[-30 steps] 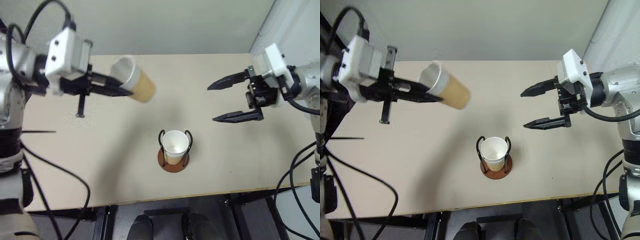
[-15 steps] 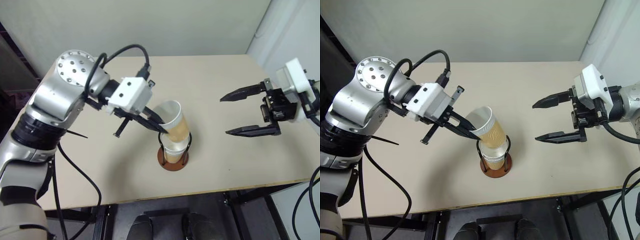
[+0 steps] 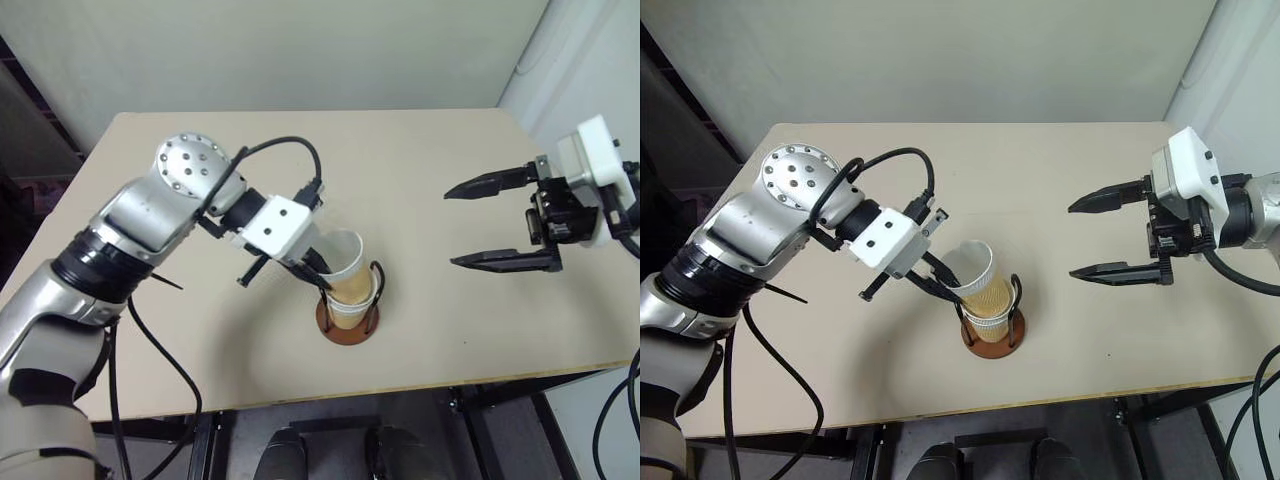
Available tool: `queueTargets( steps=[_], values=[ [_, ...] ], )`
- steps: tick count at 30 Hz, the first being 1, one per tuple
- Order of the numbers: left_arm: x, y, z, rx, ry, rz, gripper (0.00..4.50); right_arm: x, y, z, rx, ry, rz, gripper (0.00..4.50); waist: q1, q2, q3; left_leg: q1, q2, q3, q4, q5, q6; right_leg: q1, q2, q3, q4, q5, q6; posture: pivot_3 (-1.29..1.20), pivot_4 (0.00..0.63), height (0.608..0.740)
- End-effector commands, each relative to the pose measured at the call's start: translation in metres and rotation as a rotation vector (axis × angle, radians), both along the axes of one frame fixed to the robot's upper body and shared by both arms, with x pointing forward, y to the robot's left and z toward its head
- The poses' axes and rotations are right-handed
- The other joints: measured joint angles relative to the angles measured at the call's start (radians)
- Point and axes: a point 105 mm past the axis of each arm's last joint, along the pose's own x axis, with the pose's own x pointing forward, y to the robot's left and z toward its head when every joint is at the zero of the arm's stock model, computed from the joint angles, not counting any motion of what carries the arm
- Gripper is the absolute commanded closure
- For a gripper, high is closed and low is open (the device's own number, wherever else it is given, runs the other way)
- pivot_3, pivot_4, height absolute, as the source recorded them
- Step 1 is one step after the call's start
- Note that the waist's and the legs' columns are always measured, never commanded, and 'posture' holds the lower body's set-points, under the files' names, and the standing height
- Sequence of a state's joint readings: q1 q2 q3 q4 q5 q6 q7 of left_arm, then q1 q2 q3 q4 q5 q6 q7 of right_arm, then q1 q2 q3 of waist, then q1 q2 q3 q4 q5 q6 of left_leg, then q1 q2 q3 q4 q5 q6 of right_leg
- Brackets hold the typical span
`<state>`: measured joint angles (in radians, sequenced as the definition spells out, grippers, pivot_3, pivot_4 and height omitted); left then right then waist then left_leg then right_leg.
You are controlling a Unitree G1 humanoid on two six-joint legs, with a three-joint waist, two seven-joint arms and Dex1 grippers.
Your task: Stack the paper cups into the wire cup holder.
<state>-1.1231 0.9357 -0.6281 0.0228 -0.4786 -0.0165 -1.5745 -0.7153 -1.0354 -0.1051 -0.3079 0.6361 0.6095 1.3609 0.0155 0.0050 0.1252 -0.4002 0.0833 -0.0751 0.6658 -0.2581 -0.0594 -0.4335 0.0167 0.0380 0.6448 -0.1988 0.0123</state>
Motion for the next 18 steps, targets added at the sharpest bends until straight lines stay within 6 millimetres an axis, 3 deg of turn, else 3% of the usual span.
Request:
queueTargets(
  steps=[1,5,8,11,14,18],
  values=[
    [-0.001,-0.003,0.007,0.023,-0.045,-0.040,2.87,-0.005,0.002,0.007,-0.005,-0.045,0.012,0.27,0.000,0.000,0.000,0.000,0.000,0.000,0.000,0.000,0.000,0.000,0.000,0.000,0.000,0.000,0.000,0.00,0.150,0.740],
    [0.016,-0.007,0.016,-0.077,-0.108,0.052,1.51,-0.001,0.005,0.004,-0.003,-0.037,0.034,0.27,0.001,0.000,0.000,0.000,0.000,0.001,0.001,0.000,0.000,0.001,0.000,0.000,0.000,0.001,0.001,0.00,0.150,0.740],
    [0.033,0.000,0.031,-0.208,-0.116,0.213,1.51,0.006,0.006,-0.001,-0.004,-0.026,0.042,0.27,-0.001,0.000,0.000,0.000,0.000,0.001,0.001,0.000,0.000,0.001,0.000,0.001,0.000,0.001,0.002,0.00,0.150,0.740],
    [0.036,0.041,0.035,-0.309,-0.056,0.427,1.51,0.017,0.005,-0.020,-0.026,0.044,0.041,0.27,-0.014,0.002,-0.001,0.002,0.000,0.002,0.000,0.000,0.001,0.001,0.000,0.003,0.000,0.001,0.002,0.00,0.150,0.740],
    [0.017,0.085,0.023,-0.339,0.059,0.590,1.51,0.022,-0.006,-0.033,-0.005,0.132,0.032,0.27,-0.019,0.003,-0.001,0.004,0.000,0.003,-0.002,-0.002,0.002,-0.001,0.004,0.006,0.000,0.001,0.002,0.00,0.150,0.740],
    [-0.013,0.126,-0.001,-0.322,0.188,0.764,1.51,0.027,-0.025,-0.051,0.009,0.227,-0.036,0.27,-0.010,0.003,-0.001,0.004,0.002,0.000,-0.002,-0.001,-0.005,-0.005,0.010,0.016,0.001,-0.001,0.002,0.00,0.150,0.740]
  ],
)
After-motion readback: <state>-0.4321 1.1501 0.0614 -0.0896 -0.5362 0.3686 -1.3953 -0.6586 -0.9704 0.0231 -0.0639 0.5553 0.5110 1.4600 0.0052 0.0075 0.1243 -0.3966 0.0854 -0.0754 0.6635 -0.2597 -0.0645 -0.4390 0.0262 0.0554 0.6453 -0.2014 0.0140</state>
